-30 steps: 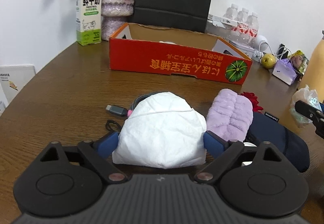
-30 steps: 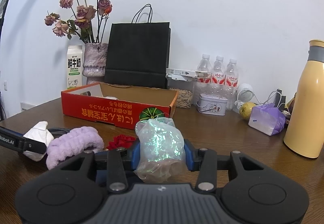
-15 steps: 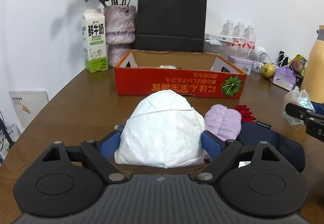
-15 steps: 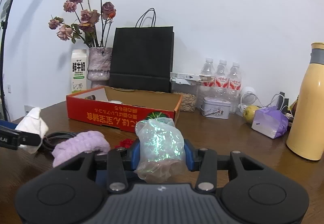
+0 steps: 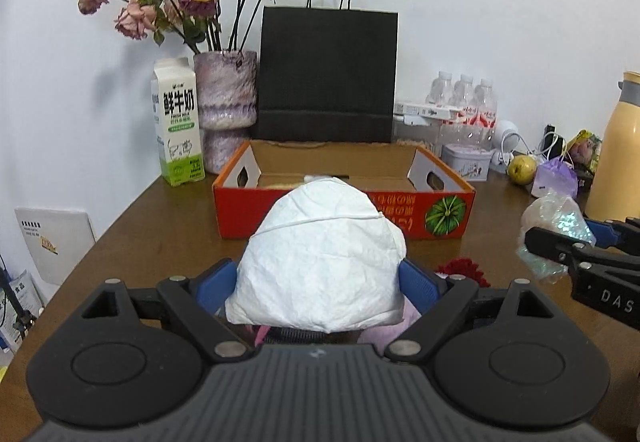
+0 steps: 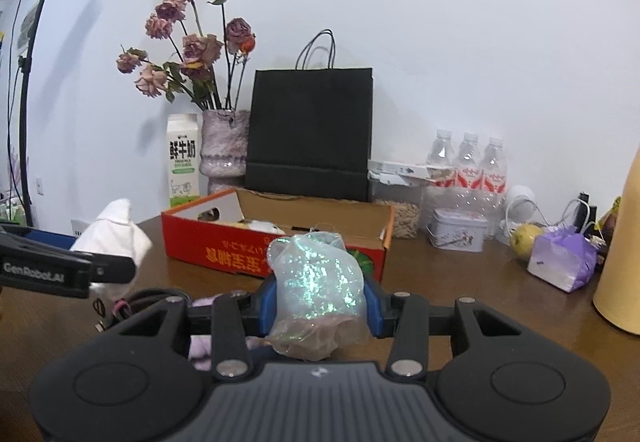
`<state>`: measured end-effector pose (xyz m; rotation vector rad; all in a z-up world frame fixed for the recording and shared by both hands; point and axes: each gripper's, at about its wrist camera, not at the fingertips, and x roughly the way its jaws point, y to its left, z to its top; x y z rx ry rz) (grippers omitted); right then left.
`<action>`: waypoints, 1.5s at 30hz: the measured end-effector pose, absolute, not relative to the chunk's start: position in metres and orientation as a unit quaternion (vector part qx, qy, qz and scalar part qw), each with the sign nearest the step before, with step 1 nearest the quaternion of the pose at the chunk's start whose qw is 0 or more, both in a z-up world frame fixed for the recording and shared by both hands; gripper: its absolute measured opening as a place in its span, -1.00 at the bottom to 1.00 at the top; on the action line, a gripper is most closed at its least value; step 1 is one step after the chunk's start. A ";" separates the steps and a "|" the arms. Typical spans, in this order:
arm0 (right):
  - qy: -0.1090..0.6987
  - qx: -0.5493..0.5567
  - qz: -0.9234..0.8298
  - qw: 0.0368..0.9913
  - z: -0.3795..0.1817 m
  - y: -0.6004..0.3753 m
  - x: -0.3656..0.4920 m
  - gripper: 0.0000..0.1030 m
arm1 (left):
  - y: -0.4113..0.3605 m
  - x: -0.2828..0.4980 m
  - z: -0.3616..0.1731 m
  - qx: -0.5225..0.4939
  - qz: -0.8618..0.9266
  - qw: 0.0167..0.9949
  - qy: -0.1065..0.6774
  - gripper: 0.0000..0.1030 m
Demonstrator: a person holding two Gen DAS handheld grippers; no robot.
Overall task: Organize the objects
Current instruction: 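Carry the cloth and plastic bag over the red box with both tools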
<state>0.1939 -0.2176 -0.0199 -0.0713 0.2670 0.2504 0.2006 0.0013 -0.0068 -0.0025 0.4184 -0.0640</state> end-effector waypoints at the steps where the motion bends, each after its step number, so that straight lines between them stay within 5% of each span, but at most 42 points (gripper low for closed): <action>1: 0.133 -0.035 0.127 0.982 -0.018 -0.216 0.196 -0.19 | 0.001 0.202 -0.005 -0.001 -0.031 0.978 0.205 0.74; 45: 0.101 -0.012 0.150 0.983 0.023 -0.170 0.319 -0.19 | 0.003 0.322 0.038 -0.036 0.010 0.985 0.168 0.72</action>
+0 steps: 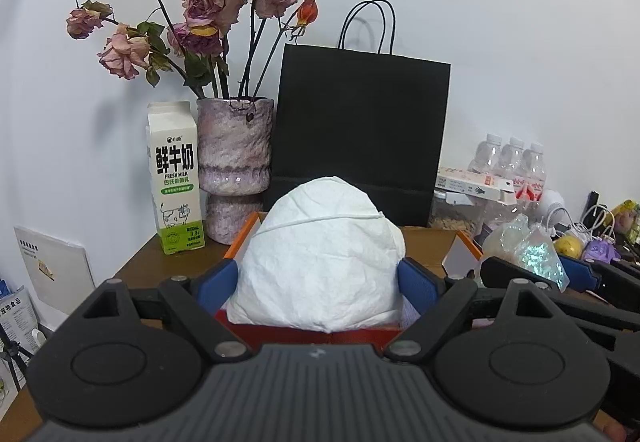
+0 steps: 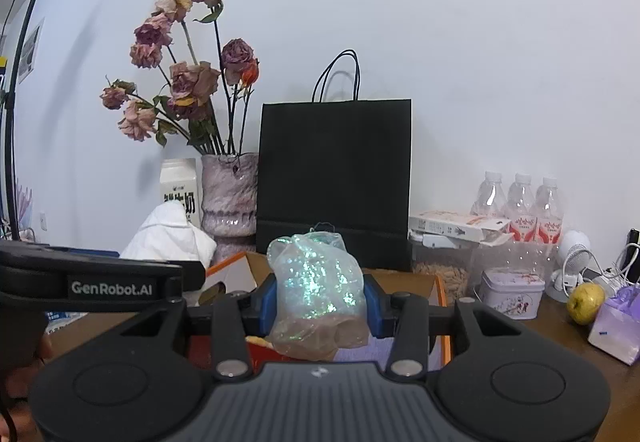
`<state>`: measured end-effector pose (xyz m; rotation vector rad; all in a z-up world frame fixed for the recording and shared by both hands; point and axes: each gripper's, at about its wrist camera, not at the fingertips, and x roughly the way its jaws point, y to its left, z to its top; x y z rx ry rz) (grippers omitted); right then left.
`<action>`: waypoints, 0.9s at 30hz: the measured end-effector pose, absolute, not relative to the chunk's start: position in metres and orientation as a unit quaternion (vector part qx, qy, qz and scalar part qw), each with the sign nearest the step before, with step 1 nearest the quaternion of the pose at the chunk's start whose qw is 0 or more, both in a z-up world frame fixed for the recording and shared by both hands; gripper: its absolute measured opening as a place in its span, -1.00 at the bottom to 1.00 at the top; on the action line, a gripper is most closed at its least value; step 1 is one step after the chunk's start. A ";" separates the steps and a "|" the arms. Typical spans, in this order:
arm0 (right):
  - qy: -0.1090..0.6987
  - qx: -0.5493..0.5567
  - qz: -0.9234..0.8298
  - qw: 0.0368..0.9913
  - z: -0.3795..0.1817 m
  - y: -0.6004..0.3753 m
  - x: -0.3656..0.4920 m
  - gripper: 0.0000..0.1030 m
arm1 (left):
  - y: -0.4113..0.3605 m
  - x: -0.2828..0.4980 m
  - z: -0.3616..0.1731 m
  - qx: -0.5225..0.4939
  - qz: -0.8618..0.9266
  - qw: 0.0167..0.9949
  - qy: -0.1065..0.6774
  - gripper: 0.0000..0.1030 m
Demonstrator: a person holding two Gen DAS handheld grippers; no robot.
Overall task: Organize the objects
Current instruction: 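Carry the cloth and plastic bag over the red box with both tools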
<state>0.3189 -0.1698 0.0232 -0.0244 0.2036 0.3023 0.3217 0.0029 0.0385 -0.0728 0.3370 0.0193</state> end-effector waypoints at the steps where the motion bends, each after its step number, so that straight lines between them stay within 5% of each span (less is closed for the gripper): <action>1: 0.101 -0.011 0.151 0.983 0.024 -0.170 0.321 -0.19 | 0.002 0.325 0.039 -0.036 0.011 0.985 0.166 0.72; 27: 0.117 -0.015 0.149 0.982 0.023 -0.168 0.401 -0.19 | -0.004 0.403 0.033 -0.030 0.022 0.983 0.179 0.71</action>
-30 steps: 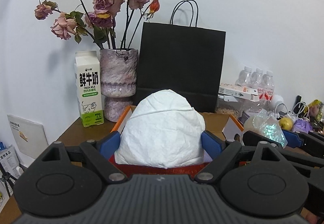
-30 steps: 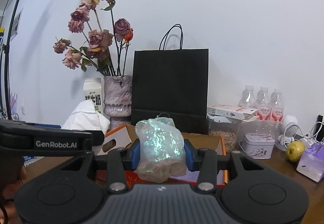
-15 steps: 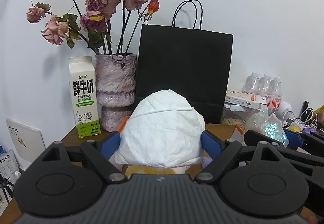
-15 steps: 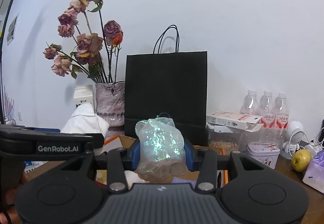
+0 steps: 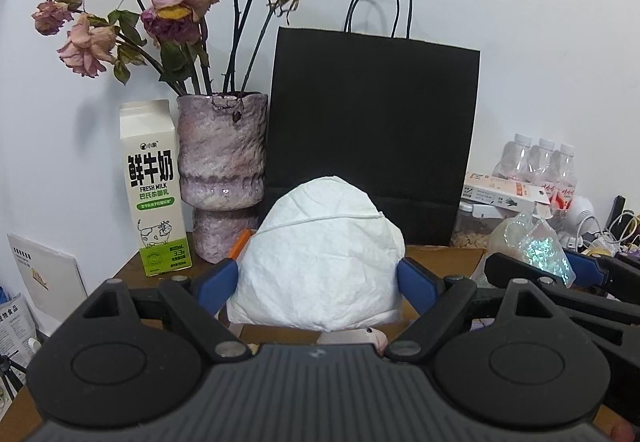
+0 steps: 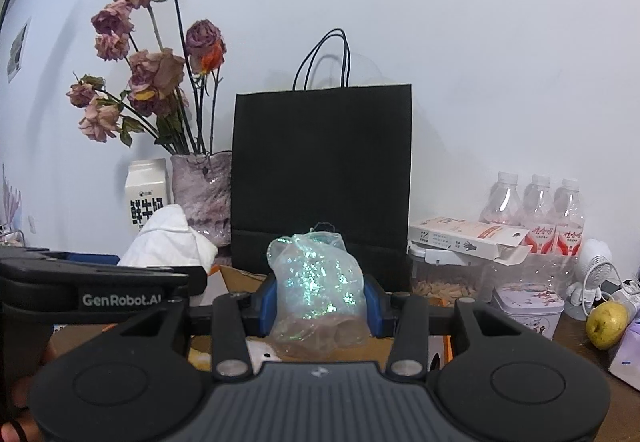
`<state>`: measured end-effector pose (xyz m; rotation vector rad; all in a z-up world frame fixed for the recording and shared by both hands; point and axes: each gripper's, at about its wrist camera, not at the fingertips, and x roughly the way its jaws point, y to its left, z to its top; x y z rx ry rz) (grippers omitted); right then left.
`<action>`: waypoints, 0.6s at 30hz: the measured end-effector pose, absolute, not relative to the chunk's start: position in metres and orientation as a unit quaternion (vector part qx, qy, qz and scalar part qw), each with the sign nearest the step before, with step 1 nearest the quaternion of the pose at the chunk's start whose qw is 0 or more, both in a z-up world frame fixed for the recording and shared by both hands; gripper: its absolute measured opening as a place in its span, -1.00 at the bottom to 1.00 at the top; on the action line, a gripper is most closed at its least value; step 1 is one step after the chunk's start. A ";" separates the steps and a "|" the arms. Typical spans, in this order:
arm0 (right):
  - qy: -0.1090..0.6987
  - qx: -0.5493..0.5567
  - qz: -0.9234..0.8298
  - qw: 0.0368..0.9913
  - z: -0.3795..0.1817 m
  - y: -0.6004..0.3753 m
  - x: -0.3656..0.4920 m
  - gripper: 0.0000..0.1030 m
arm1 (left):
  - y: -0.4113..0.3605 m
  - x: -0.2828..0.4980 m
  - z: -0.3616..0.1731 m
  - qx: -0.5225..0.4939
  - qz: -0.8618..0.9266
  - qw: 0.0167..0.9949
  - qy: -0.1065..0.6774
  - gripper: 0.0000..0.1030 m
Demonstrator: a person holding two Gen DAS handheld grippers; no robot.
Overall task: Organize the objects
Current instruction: 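Carry the cloth and plastic bag over the red box with both tools, then lower the cloth and bag into the red box and open both tools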
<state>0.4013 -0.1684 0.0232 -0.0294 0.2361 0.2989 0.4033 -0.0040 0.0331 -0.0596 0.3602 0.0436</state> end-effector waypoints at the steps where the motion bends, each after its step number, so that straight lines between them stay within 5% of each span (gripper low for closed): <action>1: 0.119 -0.015 0.148 0.982 0.022 -0.168 0.404 -0.19 | -0.004 0.406 0.032 -0.029 0.022 0.983 0.180 0.71; 18: 0.159 -0.019 0.140 0.977 -0.001 -0.166 0.442 -0.19 | -0.007 0.442 0.011 -0.009 0.017 0.978 0.208 0.71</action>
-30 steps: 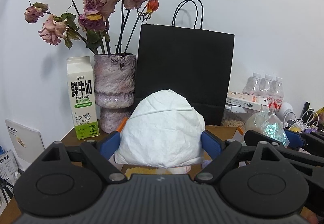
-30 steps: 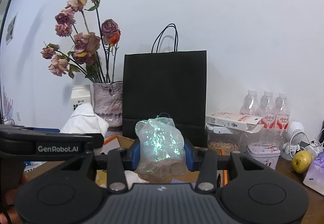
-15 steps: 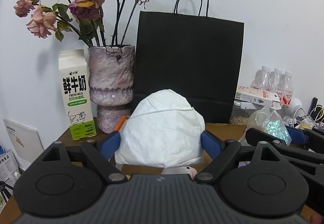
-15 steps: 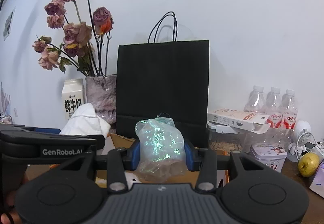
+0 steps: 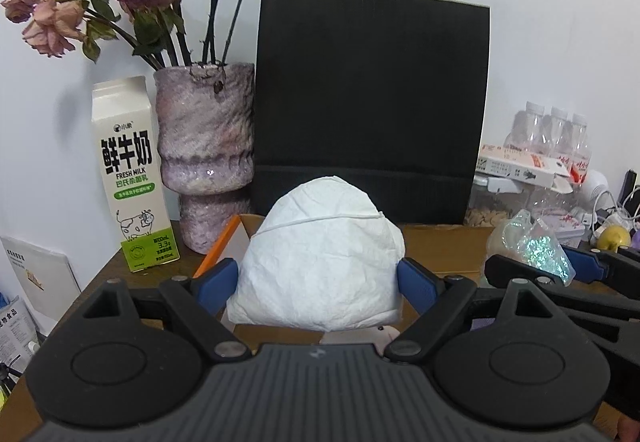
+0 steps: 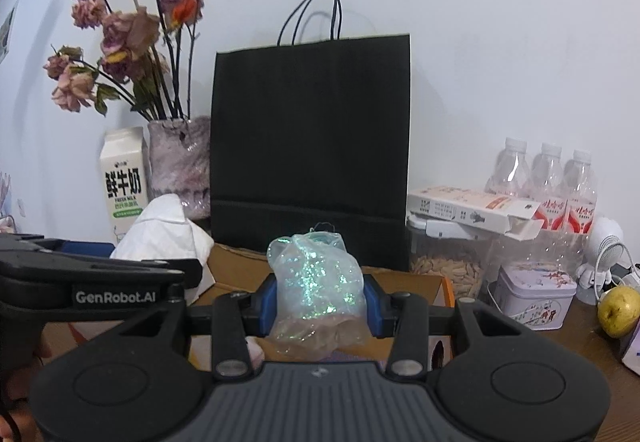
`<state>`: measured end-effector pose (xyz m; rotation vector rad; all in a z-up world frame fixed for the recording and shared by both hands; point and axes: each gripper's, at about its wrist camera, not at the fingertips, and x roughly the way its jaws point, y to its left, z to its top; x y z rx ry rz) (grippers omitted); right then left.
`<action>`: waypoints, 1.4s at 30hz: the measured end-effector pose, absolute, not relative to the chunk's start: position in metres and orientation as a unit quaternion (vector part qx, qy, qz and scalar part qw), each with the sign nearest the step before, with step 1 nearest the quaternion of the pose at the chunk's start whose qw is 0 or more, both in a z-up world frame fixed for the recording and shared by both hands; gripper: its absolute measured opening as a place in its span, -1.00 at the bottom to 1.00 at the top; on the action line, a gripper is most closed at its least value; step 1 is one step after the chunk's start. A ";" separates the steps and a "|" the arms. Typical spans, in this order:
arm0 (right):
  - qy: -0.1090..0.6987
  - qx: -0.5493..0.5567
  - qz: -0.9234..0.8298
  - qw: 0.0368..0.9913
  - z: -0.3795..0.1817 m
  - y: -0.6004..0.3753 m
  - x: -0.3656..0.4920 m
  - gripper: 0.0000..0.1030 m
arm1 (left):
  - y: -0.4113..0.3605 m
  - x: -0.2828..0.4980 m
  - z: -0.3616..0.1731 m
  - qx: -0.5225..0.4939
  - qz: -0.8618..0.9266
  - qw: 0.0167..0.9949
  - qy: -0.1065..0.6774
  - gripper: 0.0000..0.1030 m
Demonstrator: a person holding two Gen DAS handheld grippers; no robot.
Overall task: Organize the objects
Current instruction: 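Lower the cloth and bag into the red box and open both tools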
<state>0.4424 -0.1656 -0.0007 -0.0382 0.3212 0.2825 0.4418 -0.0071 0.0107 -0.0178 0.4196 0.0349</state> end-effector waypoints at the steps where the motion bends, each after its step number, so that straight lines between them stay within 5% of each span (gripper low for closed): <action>1: 0.162 -0.019 0.140 0.977 -0.002 -0.166 0.444 -0.19 | -0.007 0.444 0.009 -0.007 0.018 0.977 0.210 0.72; 11: 0.195 -0.023 0.128 0.972 -0.015 -0.167 0.455 0.01 | -0.002 0.453 0.001 -0.002 0.032 0.976 0.215 1.00; 12: 0.199 -0.025 0.127 0.972 -0.016 -0.166 0.456 0.14 | -0.002 0.452 0.001 -0.001 0.033 0.977 0.211 1.00; 15: 0.202 -0.026 0.124 0.971 -0.019 -0.165 0.457 1.00 | -0.001 0.454 -0.001 -0.006 0.028 0.976 0.214 1.00; 42: 0.189 -0.027 0.117 0.975 -0.003 -0.172 0.434 1.00 | 0.015 0.433 0.007 -0.039 0.038 0.975 0.215 1.00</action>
